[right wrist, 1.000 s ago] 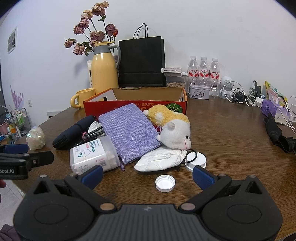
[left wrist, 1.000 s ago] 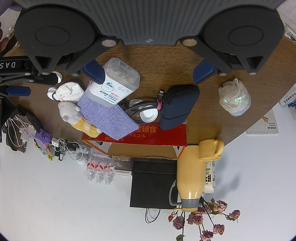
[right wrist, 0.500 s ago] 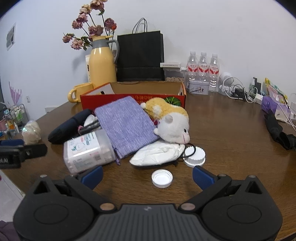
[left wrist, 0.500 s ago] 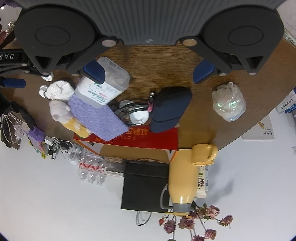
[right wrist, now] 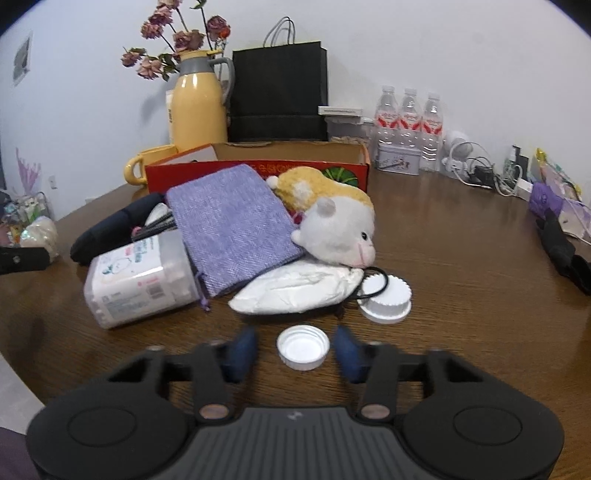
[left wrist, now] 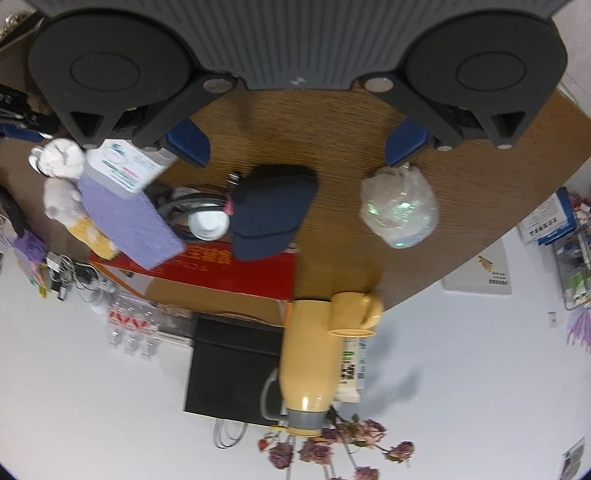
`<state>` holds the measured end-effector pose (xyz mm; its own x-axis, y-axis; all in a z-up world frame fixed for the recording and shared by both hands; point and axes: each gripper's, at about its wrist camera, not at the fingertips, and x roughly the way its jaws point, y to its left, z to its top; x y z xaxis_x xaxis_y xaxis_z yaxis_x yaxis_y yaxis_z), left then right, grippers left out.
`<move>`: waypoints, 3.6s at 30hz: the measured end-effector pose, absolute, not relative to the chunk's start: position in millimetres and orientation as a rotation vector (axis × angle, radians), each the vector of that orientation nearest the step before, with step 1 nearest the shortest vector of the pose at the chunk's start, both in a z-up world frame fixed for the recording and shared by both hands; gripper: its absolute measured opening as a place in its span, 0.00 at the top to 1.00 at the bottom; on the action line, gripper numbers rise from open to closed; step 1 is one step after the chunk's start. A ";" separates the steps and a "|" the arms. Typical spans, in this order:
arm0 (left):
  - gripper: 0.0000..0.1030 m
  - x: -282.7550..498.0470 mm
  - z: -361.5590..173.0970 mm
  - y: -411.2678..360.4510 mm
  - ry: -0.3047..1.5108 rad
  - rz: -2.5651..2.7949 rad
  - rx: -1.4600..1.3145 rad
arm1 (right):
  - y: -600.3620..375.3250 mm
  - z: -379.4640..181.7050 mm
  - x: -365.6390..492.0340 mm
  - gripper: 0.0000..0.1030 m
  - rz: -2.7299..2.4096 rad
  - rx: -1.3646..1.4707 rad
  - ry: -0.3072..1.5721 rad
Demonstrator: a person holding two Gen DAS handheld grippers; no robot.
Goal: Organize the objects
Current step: 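Grasp the white bottle cap with the right gripper while the left gripper grasps the plastic-wrapped ball, then carry the cap and wrapped ball into the cardboard box and release both, then move both grippers back toward the navy glasses case and plush toy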
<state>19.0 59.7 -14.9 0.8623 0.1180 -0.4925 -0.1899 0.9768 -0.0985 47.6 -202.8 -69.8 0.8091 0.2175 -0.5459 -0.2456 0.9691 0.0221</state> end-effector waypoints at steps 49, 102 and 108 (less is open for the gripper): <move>0.59 164.0 75.4 60.4 0.271 0.152 -0.171 | -160.4 40.0 155.4 0.73 0.324 -0.078 0.239; 0.00 290.3 65.2 16.0 0.399 0.168 -0.150 | -149.8 27.6 306.2 0.00 0.197 -0.016 0.450; 0.00 256.4 74.7 23.9 0.372 0.155 -0.161 | -152.1 40.1 275.1 0.00 0.228 -0.023 0.403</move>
<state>256.4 23.9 74.7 0.9202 0.1205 -0.3724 -0.1795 0.9754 -0.1279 275.1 -152.1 40.1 0.8947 0.2150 -0.3916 -0.2241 0.9743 0.0229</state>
